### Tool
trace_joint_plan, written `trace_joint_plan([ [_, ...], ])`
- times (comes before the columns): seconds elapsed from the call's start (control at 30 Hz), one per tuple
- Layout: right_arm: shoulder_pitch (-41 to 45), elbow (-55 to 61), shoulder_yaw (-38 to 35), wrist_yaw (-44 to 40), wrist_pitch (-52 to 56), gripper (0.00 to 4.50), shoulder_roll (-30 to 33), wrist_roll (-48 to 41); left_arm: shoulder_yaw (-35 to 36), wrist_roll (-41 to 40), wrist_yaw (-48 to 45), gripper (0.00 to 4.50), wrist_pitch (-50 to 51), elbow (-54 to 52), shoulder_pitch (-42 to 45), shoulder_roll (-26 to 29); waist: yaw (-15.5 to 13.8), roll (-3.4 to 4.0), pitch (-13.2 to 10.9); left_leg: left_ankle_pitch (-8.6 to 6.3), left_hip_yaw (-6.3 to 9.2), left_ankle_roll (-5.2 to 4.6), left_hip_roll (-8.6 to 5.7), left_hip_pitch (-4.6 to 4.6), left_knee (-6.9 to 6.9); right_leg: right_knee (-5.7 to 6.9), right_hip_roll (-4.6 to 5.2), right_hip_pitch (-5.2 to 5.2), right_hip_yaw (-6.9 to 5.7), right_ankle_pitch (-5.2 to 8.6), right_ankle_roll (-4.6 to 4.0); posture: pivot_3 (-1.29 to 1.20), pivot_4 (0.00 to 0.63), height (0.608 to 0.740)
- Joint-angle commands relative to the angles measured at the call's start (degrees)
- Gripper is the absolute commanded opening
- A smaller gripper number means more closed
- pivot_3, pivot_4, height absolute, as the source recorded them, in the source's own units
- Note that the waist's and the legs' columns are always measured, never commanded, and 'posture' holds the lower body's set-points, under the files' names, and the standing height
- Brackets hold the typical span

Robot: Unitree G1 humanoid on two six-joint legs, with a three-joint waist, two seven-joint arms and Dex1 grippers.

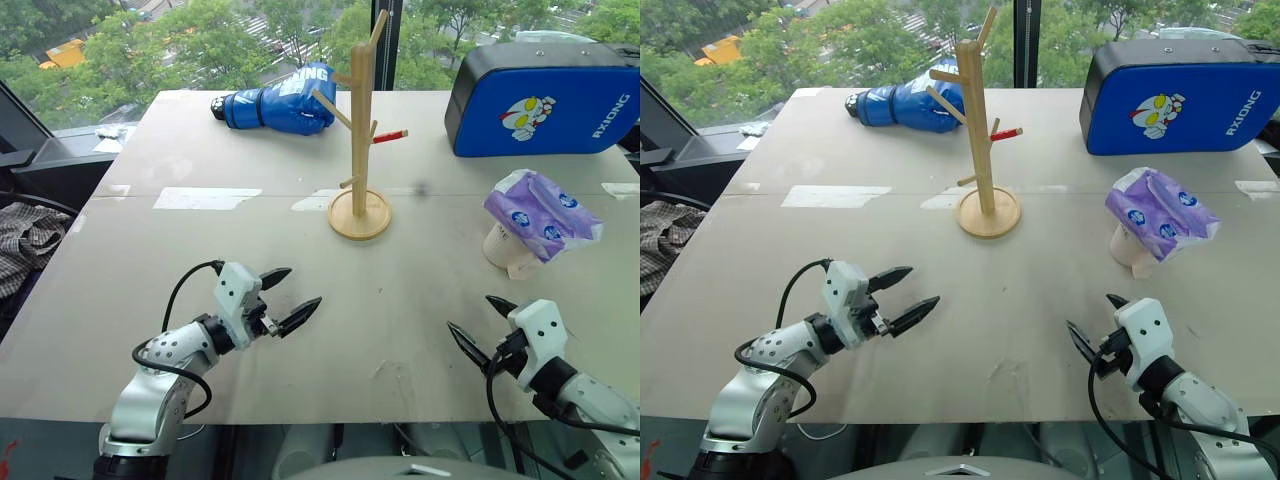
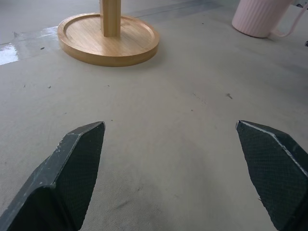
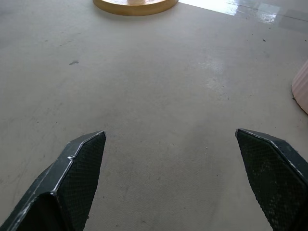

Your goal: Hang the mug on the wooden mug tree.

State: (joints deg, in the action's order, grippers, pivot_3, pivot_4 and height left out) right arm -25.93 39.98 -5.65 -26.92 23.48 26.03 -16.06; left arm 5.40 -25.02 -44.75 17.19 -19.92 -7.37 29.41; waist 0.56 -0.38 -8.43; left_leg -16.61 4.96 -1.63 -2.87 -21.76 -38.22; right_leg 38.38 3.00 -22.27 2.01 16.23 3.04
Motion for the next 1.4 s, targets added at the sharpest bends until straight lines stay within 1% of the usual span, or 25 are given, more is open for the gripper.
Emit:
trace_joint_plan([
  [0.03, 0.02, 2.37, -0.64, 0.30, -1.53, 4.37, -0.23, -0.10, 1.37, -2.72, -0.64, 4.50, 0.80, -1.57, 1.15, 0.56, -0.01, 0.00, 0.00, 0.00, 0.00, 0.00, 0.00, 0.00, 0.00, 0.00, 0.00, 0.00, 0.00, 0.00, 0.00, 0.00, 0.150, 0.740],
  [0.2, 2.66, 6.15, -0.18, 0.54, -1.51, 4.37, 0.06, -0.38, 1.54, -4.52, -1.26, 4.50, 1.52, -2.44, 4.36, 0.85, -0.01, 0.01, 0.00, 0.00, 0.03, 0.00, 0.00, 0.00, 0.00, 0.00, 0.00, 0.00, -0.04, 0.00, 0.00, 0.00, 0.150, 0.740],
  [0.3, 5.39, 11.32, 1.25, -0.53, 1.04, 4.37, 1.97, -1.61, 1.39, -8.37, -4.26, 4.50, 2.44, -4.01, 5.93, 1.38, 0.20, 0.00, -0.01, 0.01, 0.02, 0.02, 0.00, -0.01, 0.00, 0.00, 0.00, 0.00, -0.03, 0.00, 0.00, 0.00, 0.150, 0.740],
  [0.37, 6.57, 13.54, 1.52, -0.40, 3.21, 4.37, 3.45, -1.61, 0.97, -8.82, -5.48, 4.50, 2.45, -4.47, 6.37, 2.03, 0.11, 0.00, 0.00, 0.04, 0.03, 0.07, 0.00, -0.01, 0.00, 0.00, -0.01, -0.01, -0.05, 0.00, 0.00, 0.00, 0.150, 0.740],
  [0.43, 9.10, 16.42, 0.09, -0.11, 6.73, 4.37, 6.13, -1.98, 0.17, -8.29, -7.30, 4.50, 0.94, -5.77, 6.41, 2.76, 0.07, 0.00, 0.00, 0.06, 0.07, 0.10, 0.00, -0.02, 0.00, -0.03, -0.01, 0.00, -0.09, 0.00, 0.00, 0.00, 0.150, 0.740],
  [0.5, 12.47, 18.85, -3.15, 0.02, 10.78, 4.37, 8.79, -3.72, -0.34, -9.08, -9.21, 4.50, 1.33, -7.12, 7.05, 4.08, 0.08, 0.00, -0.02, 0.13, 0.05, 0.22, -0.01, -0.05, -0.01, -0.06, -0.01, 0.00, -0.07, 0.00, 0.00, 0.00, 0.150, 0.740],
  [0.6, 17.68, 19.98, -7.17, 2.63, 16.12, 4.37, 12.54, -1.87, -0.01, -11.20, -10.43, 4.50, 3.70, -7.84, 8.28, 5.81, 0.08, -0.01, -0.01, 0.13, 0.06, 0.21, -0.02, -0.06, -0.03, -0.12, 0.00, 0.05, -0.10, -0.01, 0.01, 0.00, 0.150, 0.740],
  [0.7, 20.74, 19.39, -11.24, 3.64, 22.17, 4.37, 17.35, 0.72, 0.10, -12.50, -10.43, 4.50, 4.20, -7.95, 10.65, 5.77, -0.18, 0.04, -0.06, 0.13, 0.16, 0.22, -0.02, -0.09, 0.00, -0.16, -0.01, 0.07, -0.22, 0.00, 0.00, 0.00, 0.150, 0.740],
  [0.83, 23.37, 16.82, -13.91, 4.23, 28.14, 4.37, 20.55, 1.54, -0.53, -14.48, -10.07, 4.50, 4.89, -8.68, 12.81, 4.74, -0.27, 0.03, -0.06, 0.14, 0.22, 0.23, -0.02, -0.14, 0.00, -0.31, -0.01, 0.12, -0.31, 0.00, 0.00, 0.00, 0.150, 0.740],
  [0.97, 24.09, 12.30, -12.07, 4.63, 29.97, 4.37, 23.62, 4.60, -0.71, -15.80, -9.90, 4.50, 4.86, -10.89, 12.70, 4.58, -0.01, 0.03, -0.06, 0.11, 0.17, 0.19, -0.02, -0.19, 0.00, -0.43, 0.00, 0.13, -0.26, 0.00, 0.00, 0.00, 0.150, 0.740],
  [1.03, 23.38, 9.61, -10.06, 4.66, 27.93, 4.37, 25.96, 7.75, -0.57, -16.63, -9.77, 4.50, 5.04, -12.00, 12.57, 4.66, -0.01, 0.03, -0.06, 0.11, 0.17, 0.18, -0.02, -0.19, 0.01, -0.43, 0.01, 0.13, -0.26, 0.00, 0.00, 0.00, 0.150, 0.740],
  [1.2, 24.65, 3.78, -7.53, 4.76, 26.68, 4.37, 27.31, 11.43, 0.29, -17.49, -8.95, 4.50, 4.39, -13.85, 12.15, 4.64, 0.01, 0.03, -0.06, 0.11, 0.15, 0.18, -0.02, -0.17, 0.00, -0.40, 0.00, 0.14, -0.25, 0.00, 0.00, 0.00, 0.150, 0.740],
  [1.27, 25.74, 2.35, -7.16, 4.56, 26.05, 3.86, 26.46, 11.45, 0.36, -18.01, -8.15, 4.50, 4.97, -14.33, 12.01, 4.67, 0.04, 0.03, -0.06, 0.11, 0.15, 0.18, -0.02, -0.17, -0.01, -0.40, 0.00, 0.14, -0.26, 0.00, 0.00, 0.00, 0.150, 0.740],
  [1.3, 26.46, 1.92, -7.07, 4.35, 25.81, 3.54, 25.96, 11.12, 0.24, -18.10, -7.85, 4.50, 5.08, -14.57, 11.88, 4.75, 0.12, 0.03, -0.06, 0.11, 0.16, 0.18, -0.01, -0.17, -0.01, -0.40, -0.01, 0.14, -0.26, 0.00, 0.00, 0.00, 0.150, 0.740],
  [1.4, 27.95, 1.77, -7.26, 3.21, 25.90, 2.11, 25.48, 10.33, -0.07, -17.70, -6.78, 4.50, 4.77, -16.57, 9.97, 4.87, 0.10, 0.03, -0.06, 0.11, 0.15, 0.18, -0.01, -0.17, -0.01, -0.40, -0.01, 0.14, -0.24, 0.00, 0.00, 0.00, 0.150, 0.740],
])
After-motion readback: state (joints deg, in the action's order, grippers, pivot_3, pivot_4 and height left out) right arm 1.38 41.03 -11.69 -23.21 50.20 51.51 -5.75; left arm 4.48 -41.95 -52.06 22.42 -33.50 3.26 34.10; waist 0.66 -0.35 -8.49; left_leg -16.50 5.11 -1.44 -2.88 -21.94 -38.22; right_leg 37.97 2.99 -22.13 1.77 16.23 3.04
